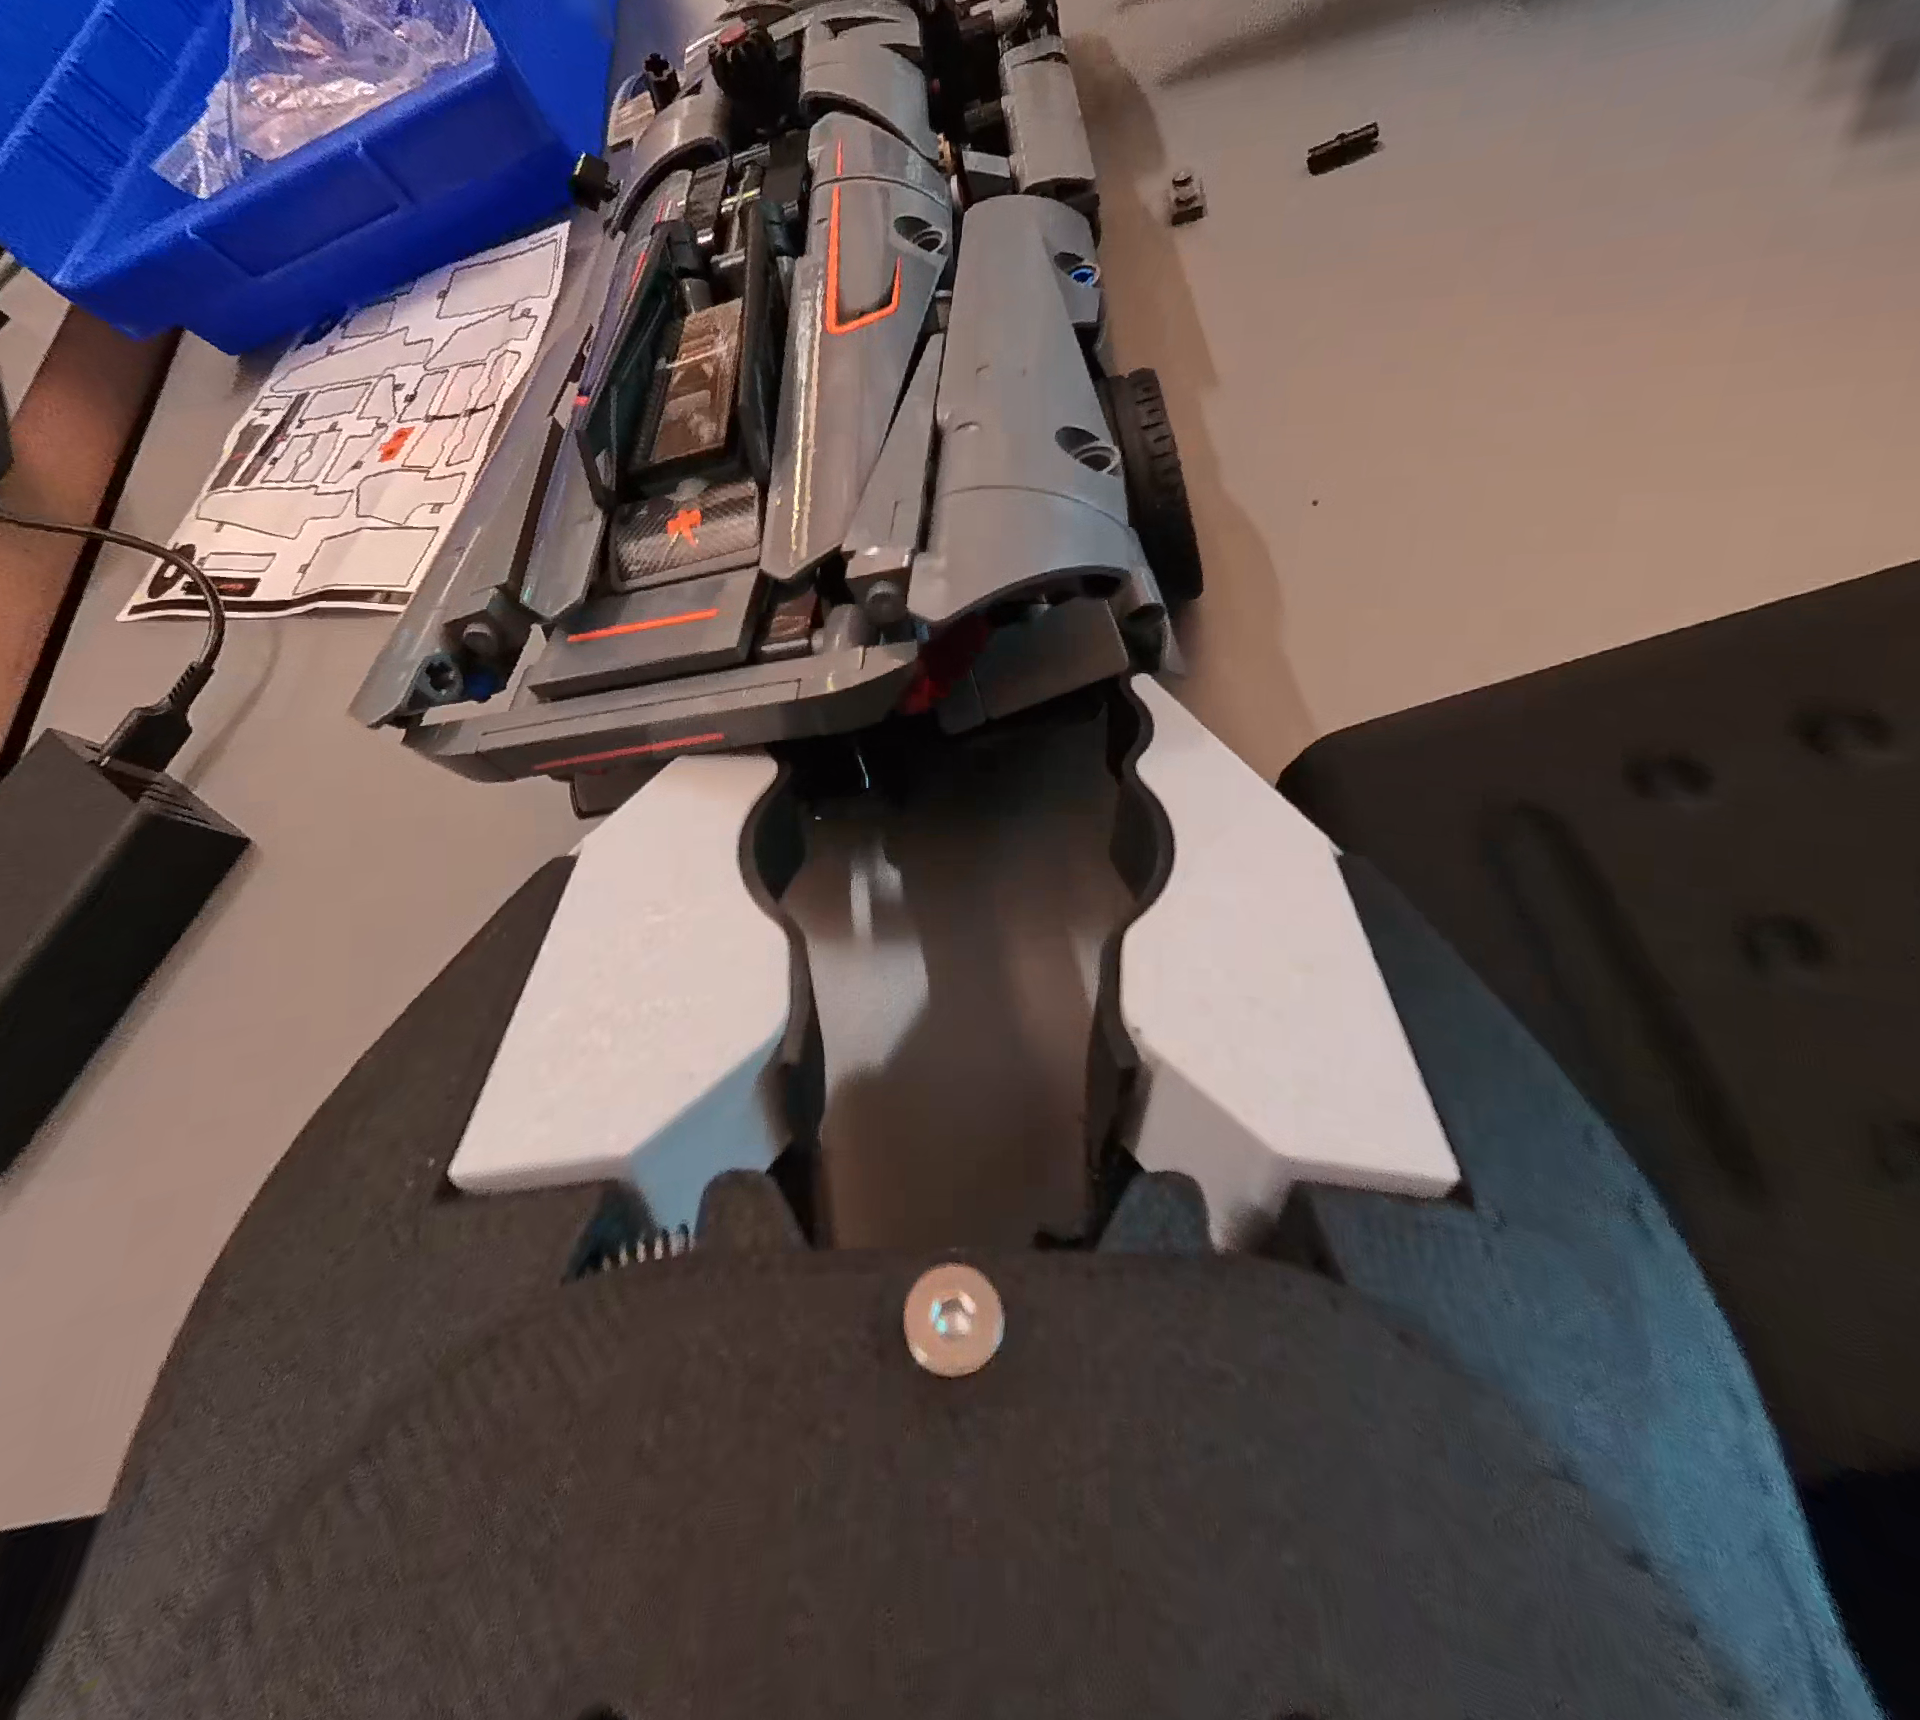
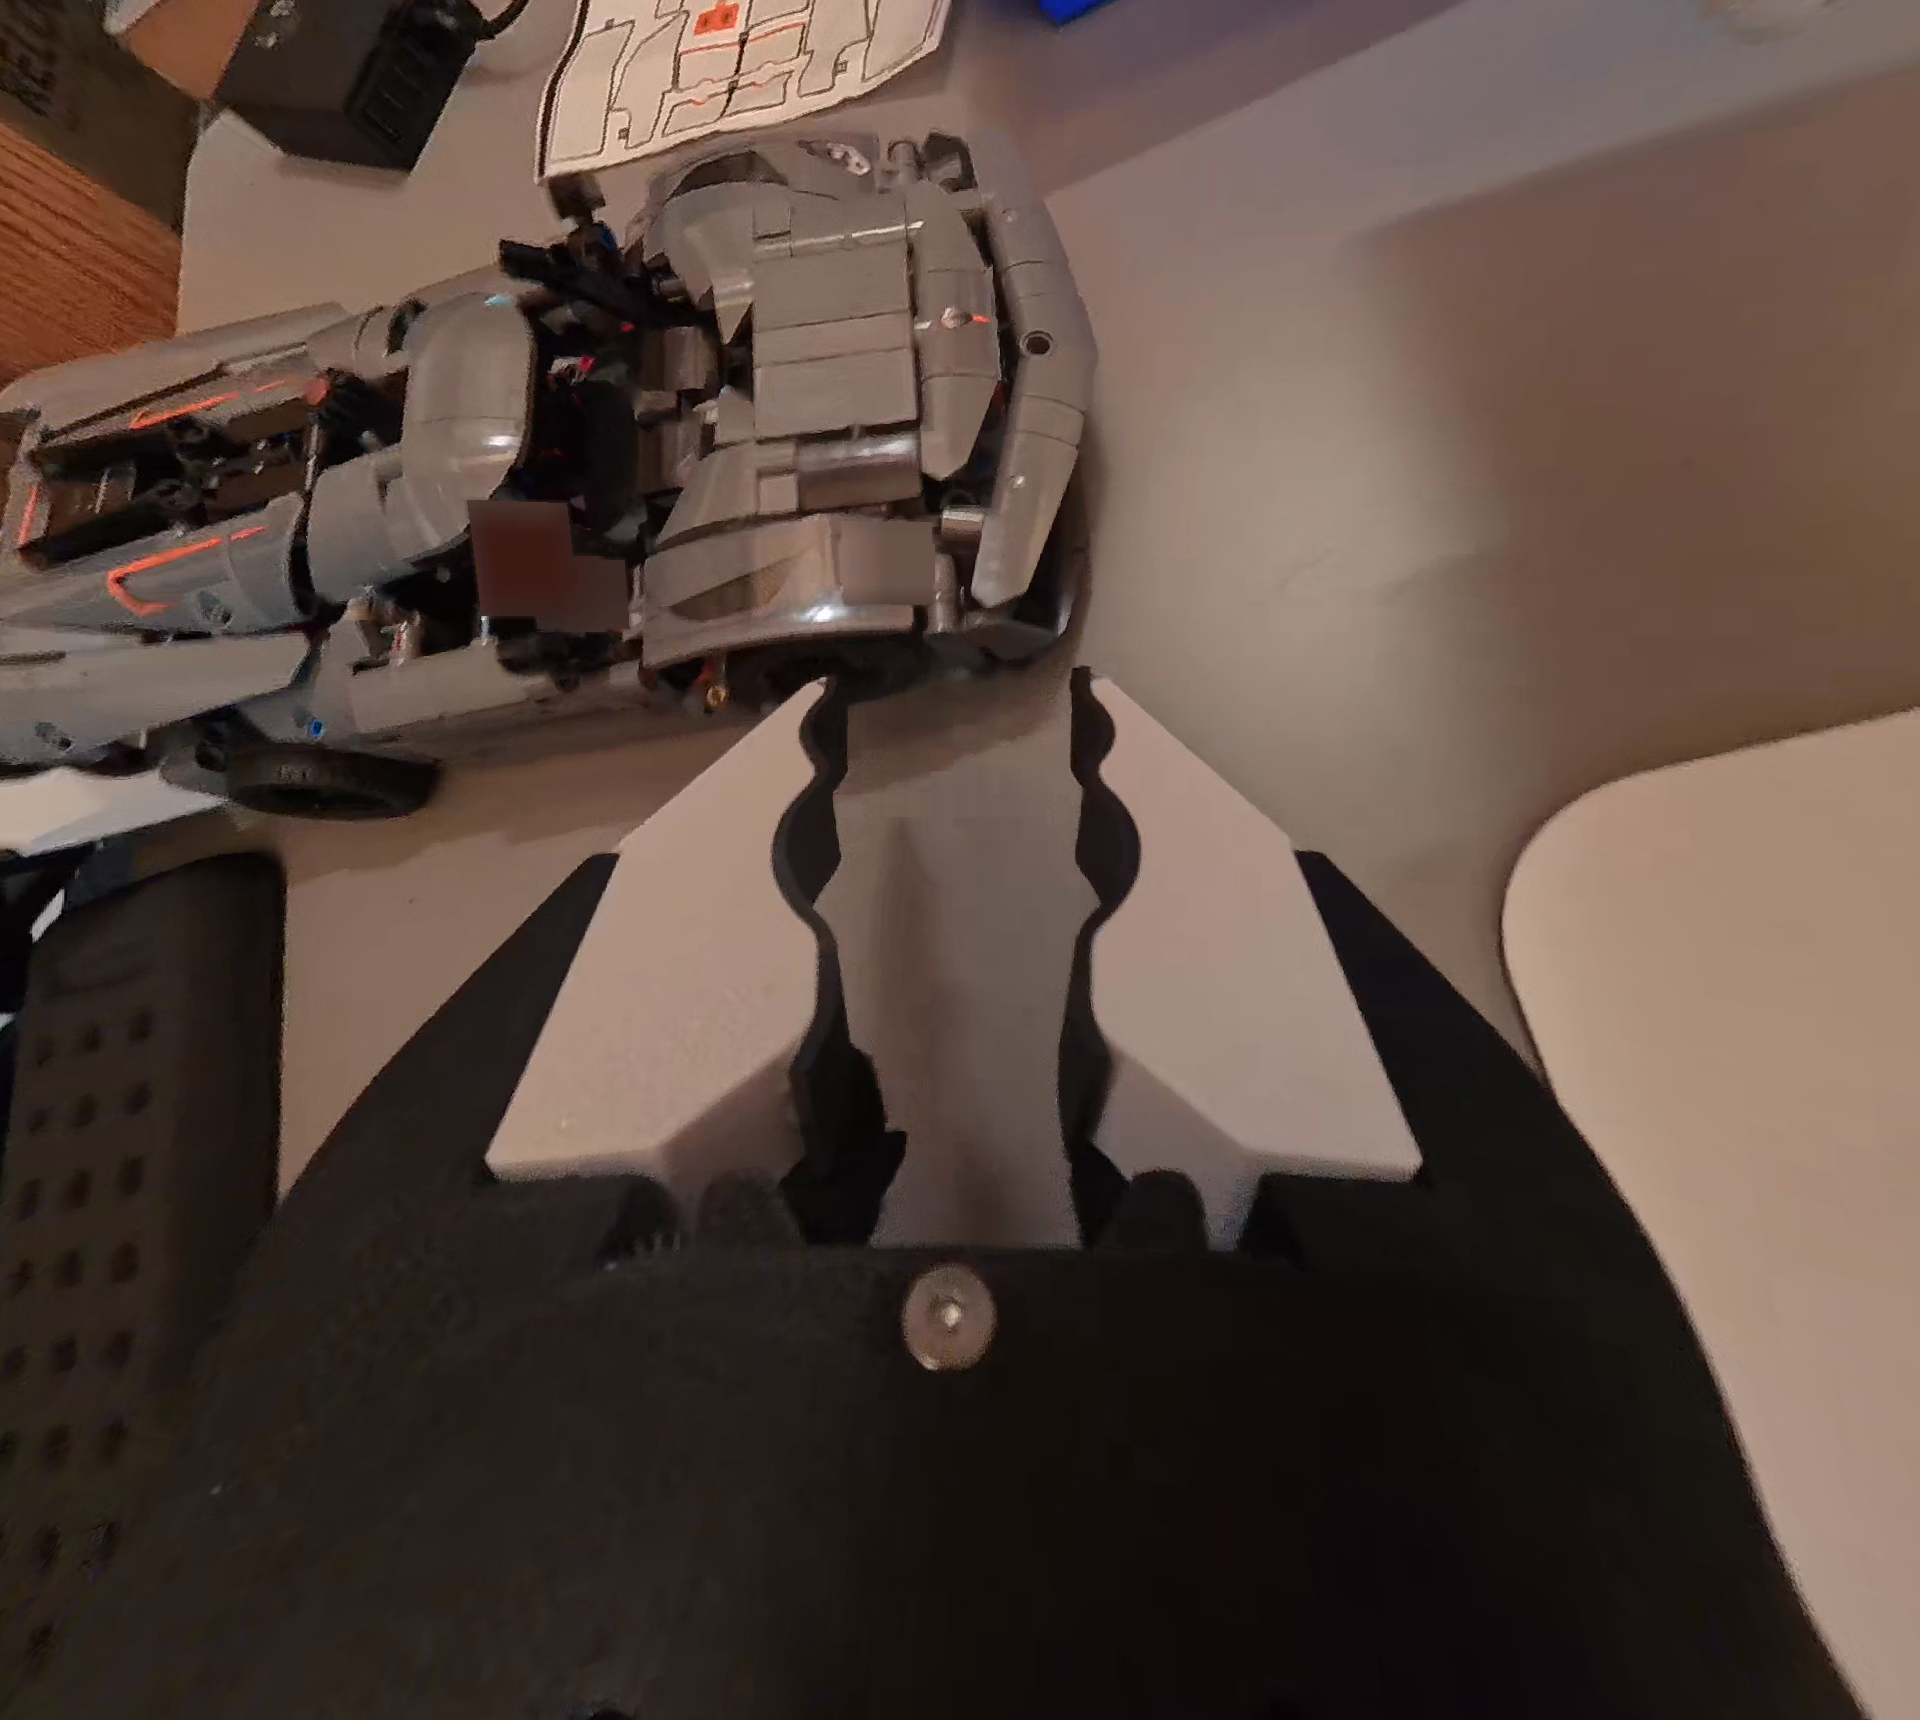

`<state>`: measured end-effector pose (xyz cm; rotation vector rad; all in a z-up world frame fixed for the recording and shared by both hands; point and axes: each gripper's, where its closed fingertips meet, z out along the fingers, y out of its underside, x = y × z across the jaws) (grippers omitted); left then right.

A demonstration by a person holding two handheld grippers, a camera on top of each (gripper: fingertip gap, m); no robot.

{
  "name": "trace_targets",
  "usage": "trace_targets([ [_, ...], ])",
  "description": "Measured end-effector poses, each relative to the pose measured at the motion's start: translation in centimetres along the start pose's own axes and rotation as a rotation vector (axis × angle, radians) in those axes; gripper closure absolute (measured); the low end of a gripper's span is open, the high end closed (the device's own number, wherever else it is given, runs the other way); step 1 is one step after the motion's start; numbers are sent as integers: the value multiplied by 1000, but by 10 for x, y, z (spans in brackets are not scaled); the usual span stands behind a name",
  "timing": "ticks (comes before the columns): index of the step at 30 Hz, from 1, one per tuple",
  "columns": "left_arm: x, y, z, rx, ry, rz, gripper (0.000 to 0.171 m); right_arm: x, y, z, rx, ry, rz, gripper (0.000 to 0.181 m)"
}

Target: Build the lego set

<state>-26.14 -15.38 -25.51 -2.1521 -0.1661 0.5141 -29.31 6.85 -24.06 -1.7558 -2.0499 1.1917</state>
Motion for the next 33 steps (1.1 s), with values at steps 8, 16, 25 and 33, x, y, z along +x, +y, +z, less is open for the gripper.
trace_targets([
  [8, 3, -3, -16, 93, -1, -15, 119, -59, 35, 9, -118, -11, -273, 141],
  [16, 5, -6, -31, 151, -19, -1, 123, -62, 50, 30, -199, 67, -326, 153],
  [25, 4, -39, -49, 234, -83, 91, 124, -60, 65, 16, -257, 85, -335, 169],
  [33, 10, -51, -60, 281, -88, 137, 125, -49, 107, -31, -358, 112, -242, 168],
])
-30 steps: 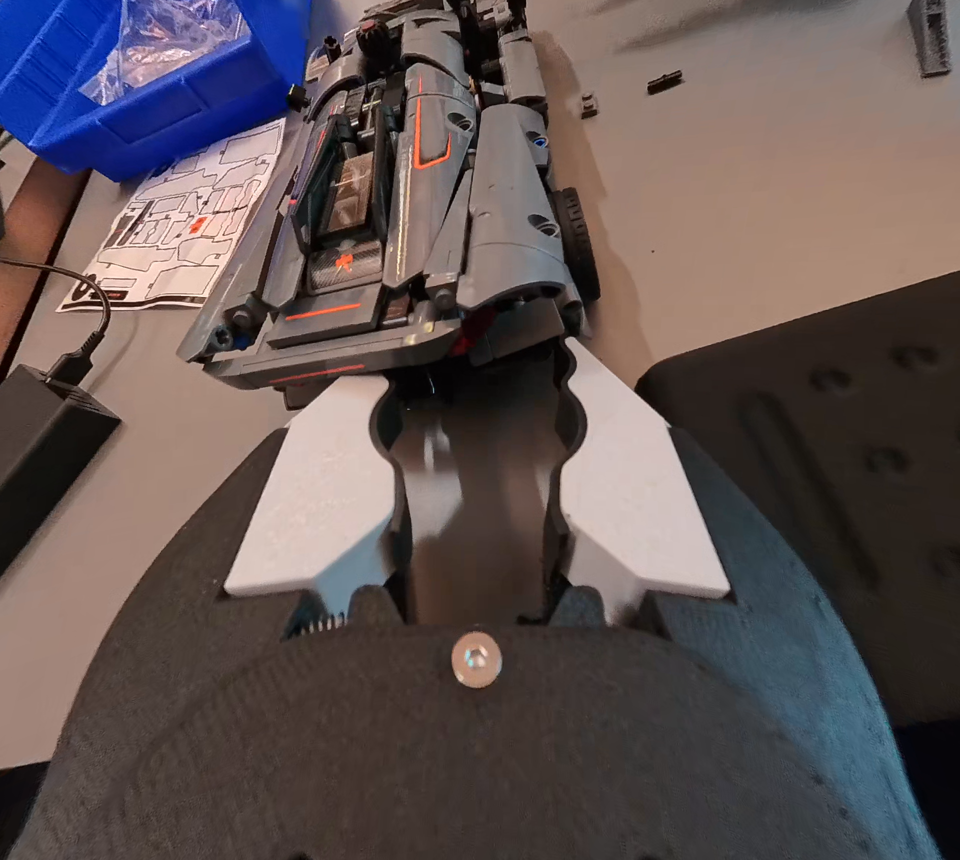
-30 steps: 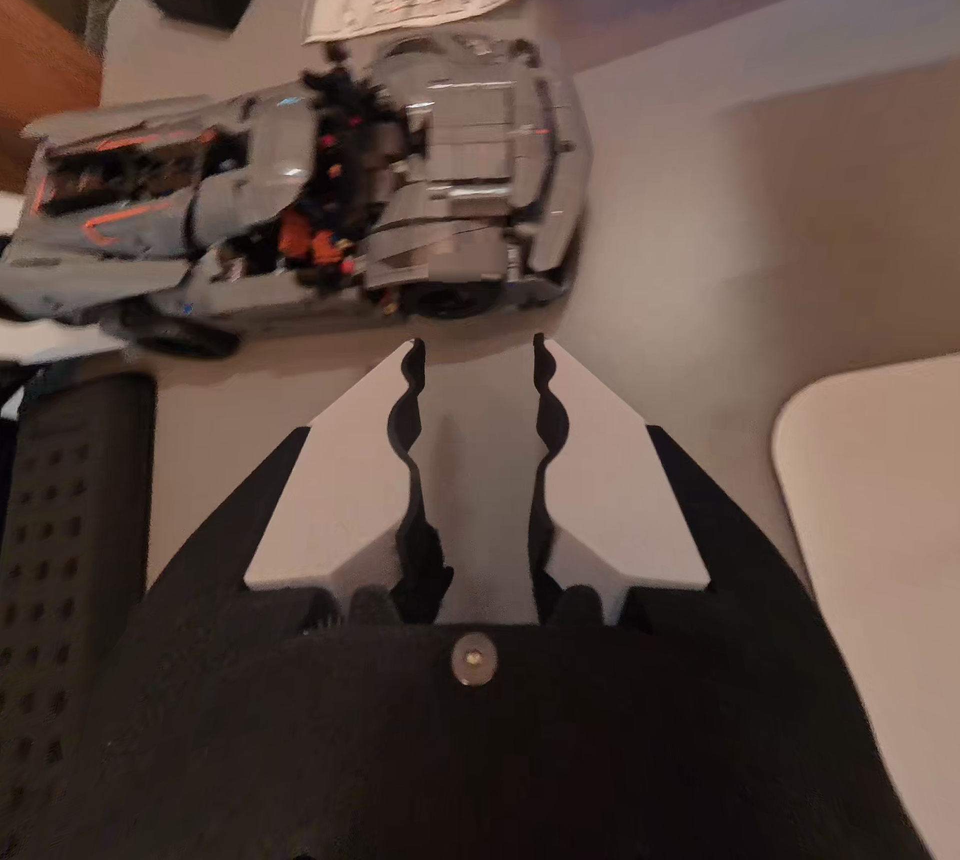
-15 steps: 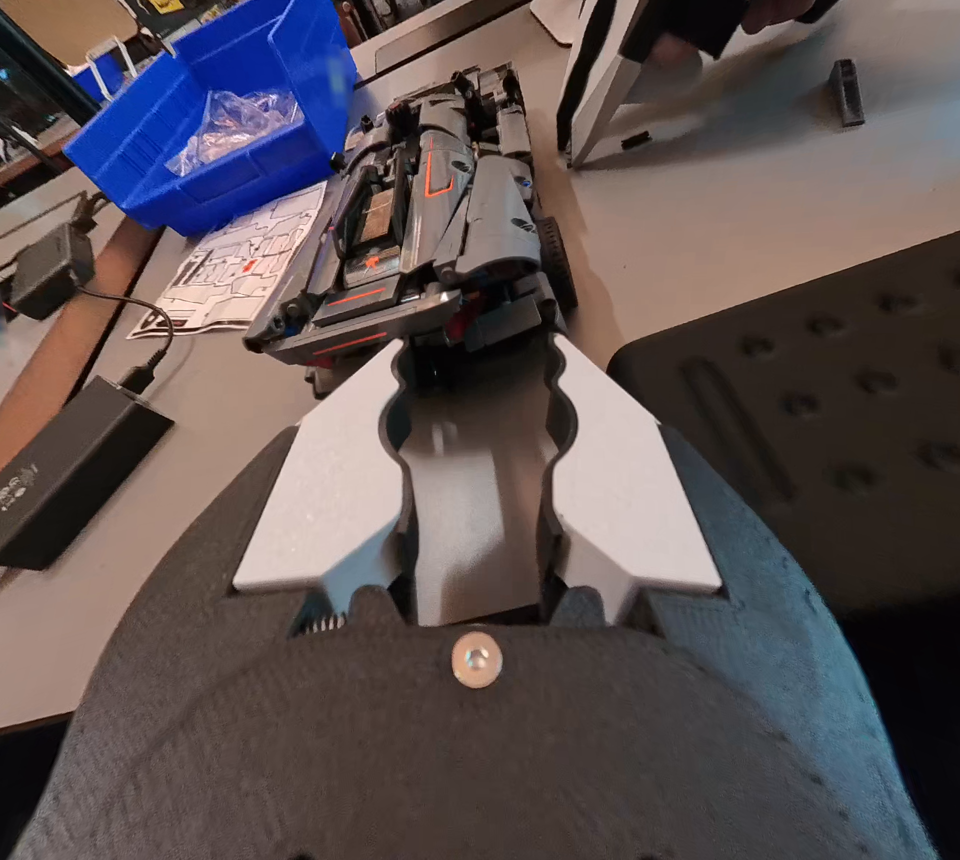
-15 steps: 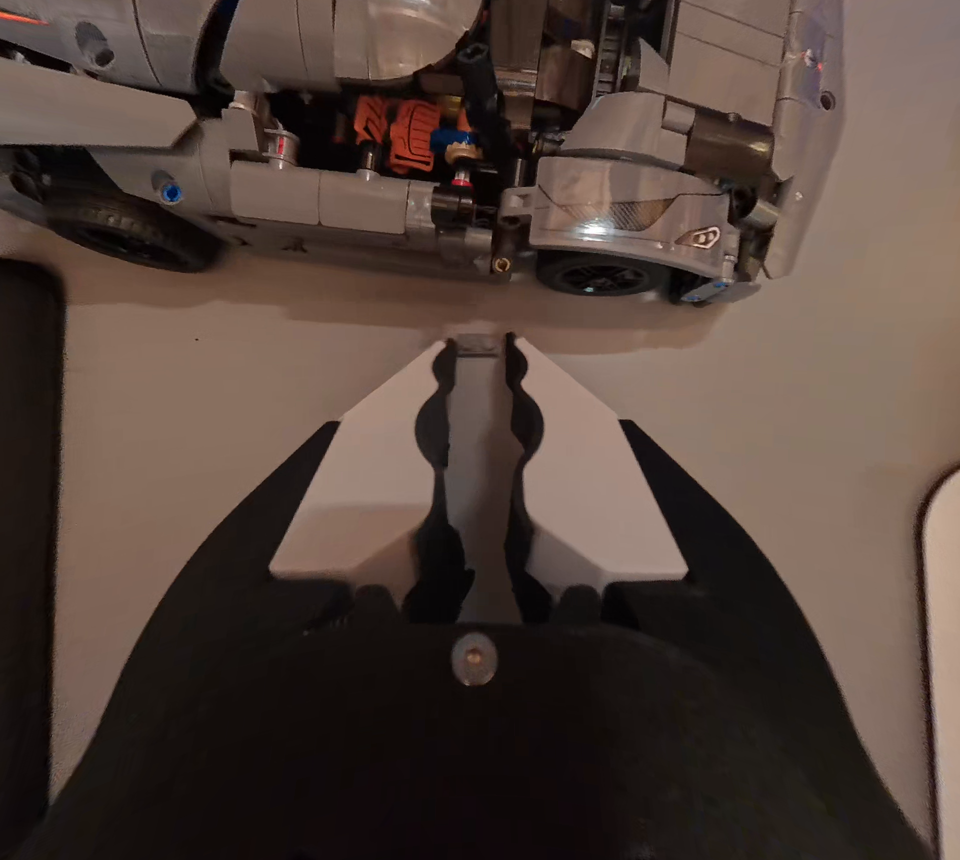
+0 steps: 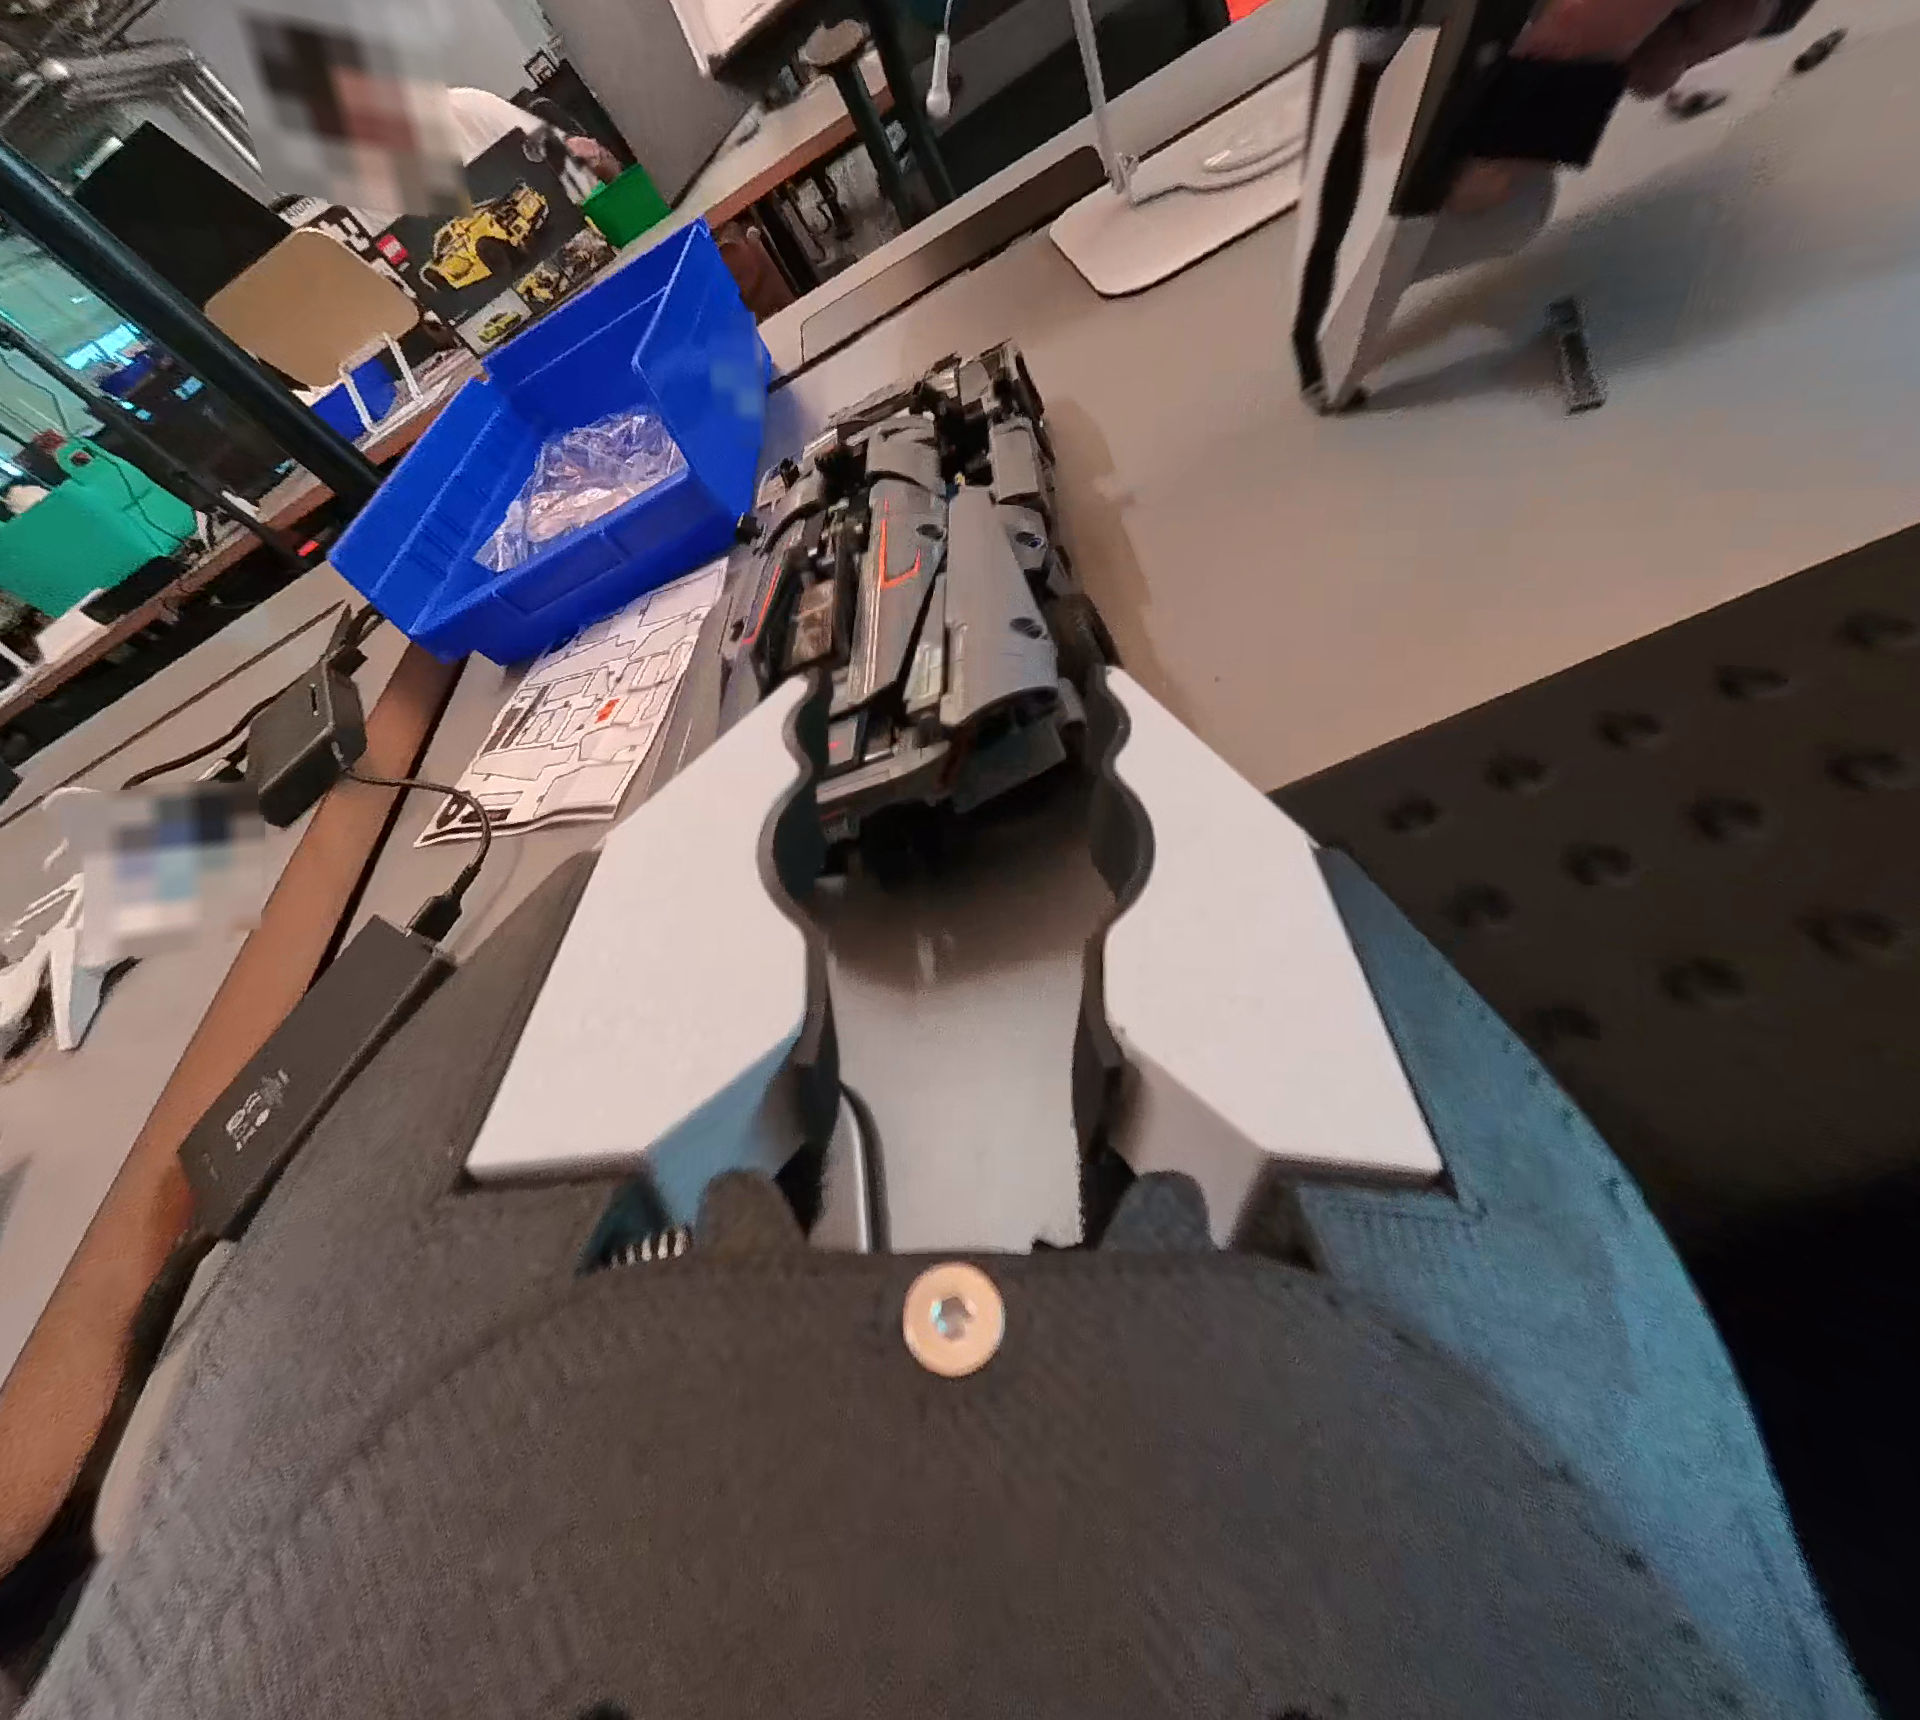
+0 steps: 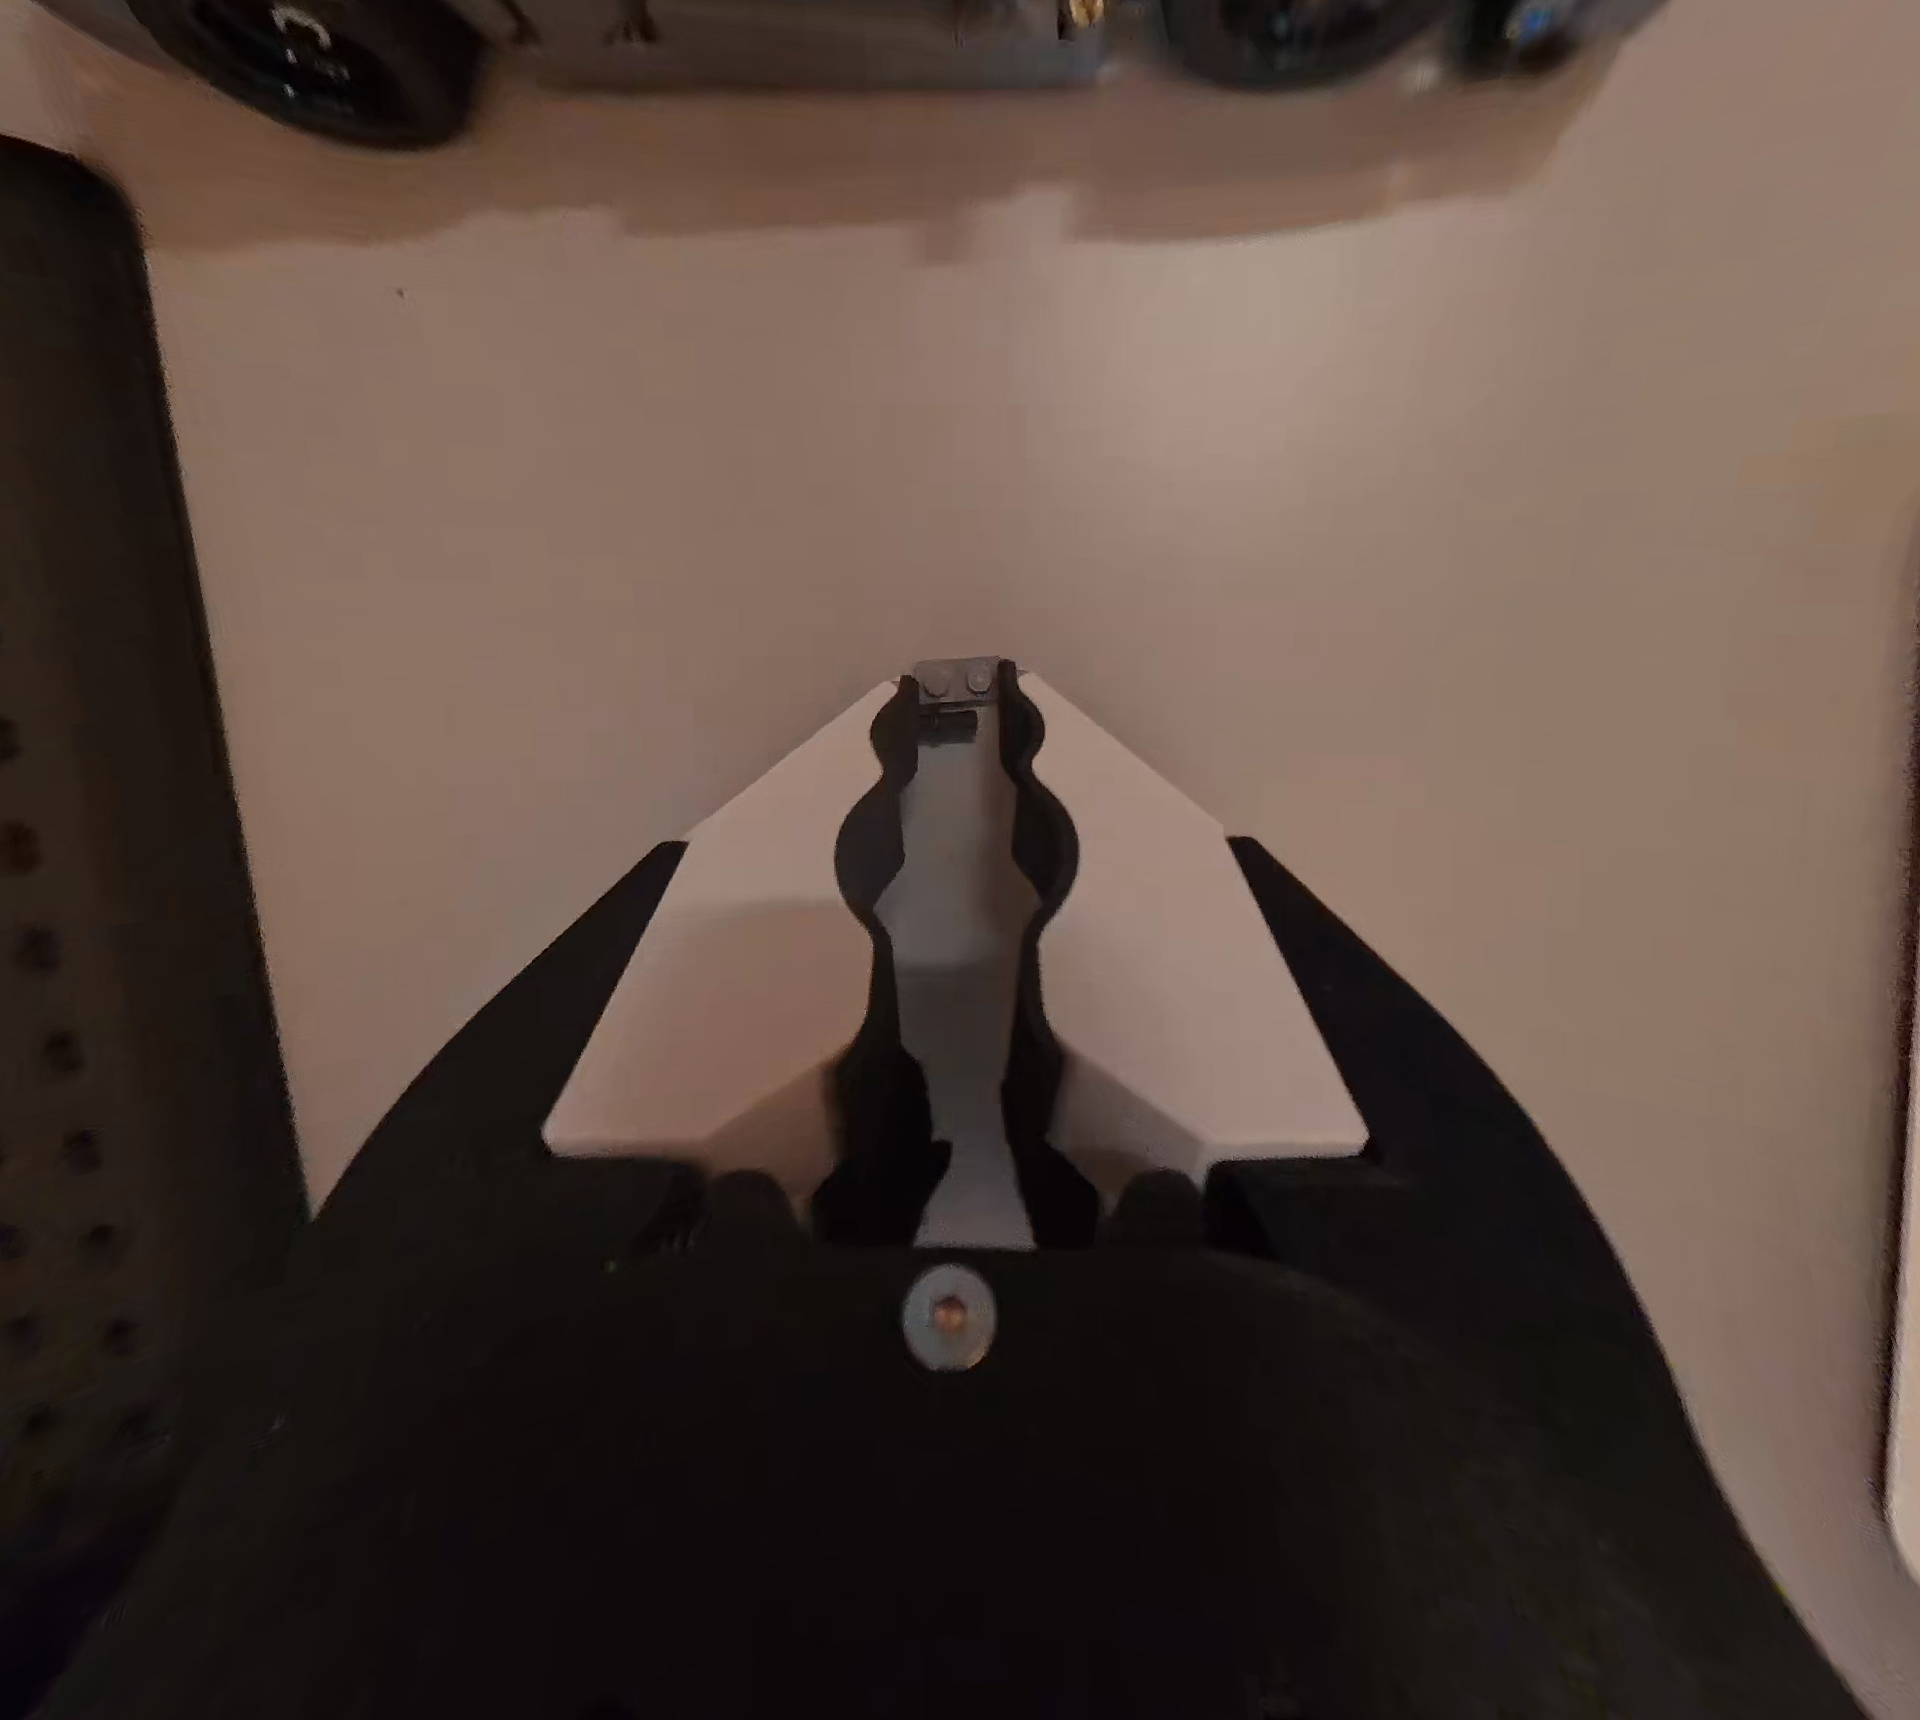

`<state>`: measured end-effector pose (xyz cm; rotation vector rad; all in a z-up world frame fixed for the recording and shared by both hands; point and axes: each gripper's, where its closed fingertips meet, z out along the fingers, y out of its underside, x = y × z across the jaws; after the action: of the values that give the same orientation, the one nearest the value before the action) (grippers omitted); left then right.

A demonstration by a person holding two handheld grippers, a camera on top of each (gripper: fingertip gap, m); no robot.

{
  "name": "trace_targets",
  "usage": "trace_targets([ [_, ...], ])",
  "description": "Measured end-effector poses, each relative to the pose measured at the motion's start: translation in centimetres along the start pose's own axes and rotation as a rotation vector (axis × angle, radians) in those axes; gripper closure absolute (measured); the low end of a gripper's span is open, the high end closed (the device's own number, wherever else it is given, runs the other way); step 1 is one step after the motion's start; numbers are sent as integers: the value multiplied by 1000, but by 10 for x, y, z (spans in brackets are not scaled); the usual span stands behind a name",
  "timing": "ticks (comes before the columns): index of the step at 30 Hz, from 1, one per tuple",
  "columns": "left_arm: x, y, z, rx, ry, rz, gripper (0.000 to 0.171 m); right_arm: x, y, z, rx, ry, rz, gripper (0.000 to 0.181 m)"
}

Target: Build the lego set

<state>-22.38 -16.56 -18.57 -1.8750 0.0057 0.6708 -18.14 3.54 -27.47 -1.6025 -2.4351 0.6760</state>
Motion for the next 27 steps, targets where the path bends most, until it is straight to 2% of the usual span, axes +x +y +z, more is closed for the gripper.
trace_targets([
  [5, 0, 10, 4, -38, 30, -2, 123, 3, 31, -15, -32, 34, 39, 168],
  [11, 0, 0, 7, -26, 30, 68, 124, 9, 65, -32, -79, 70, 121, 169],
  [16, -4, 1, 10, -46, 50, 62, 124, 14, 62, -47, -33, 153, 117, 168],
  [18, -4, -1, 13, -51, 62, 64, 122, 13, 53, -53, -2, 181, 102, 160],
  [20, 1, -12, 17, -32, 90, 71, 122, 10, 41, -57, 30, 187, 86, 151],
  [23, 11, -40, 32, 13, 138, 104, 119, 3, 29, -64, 67, 206, 81, 149],
  [27, 25, -110, 66, 132, 203, 185, 119, -10, 26, -88, 85, 274, 95, 146],
])
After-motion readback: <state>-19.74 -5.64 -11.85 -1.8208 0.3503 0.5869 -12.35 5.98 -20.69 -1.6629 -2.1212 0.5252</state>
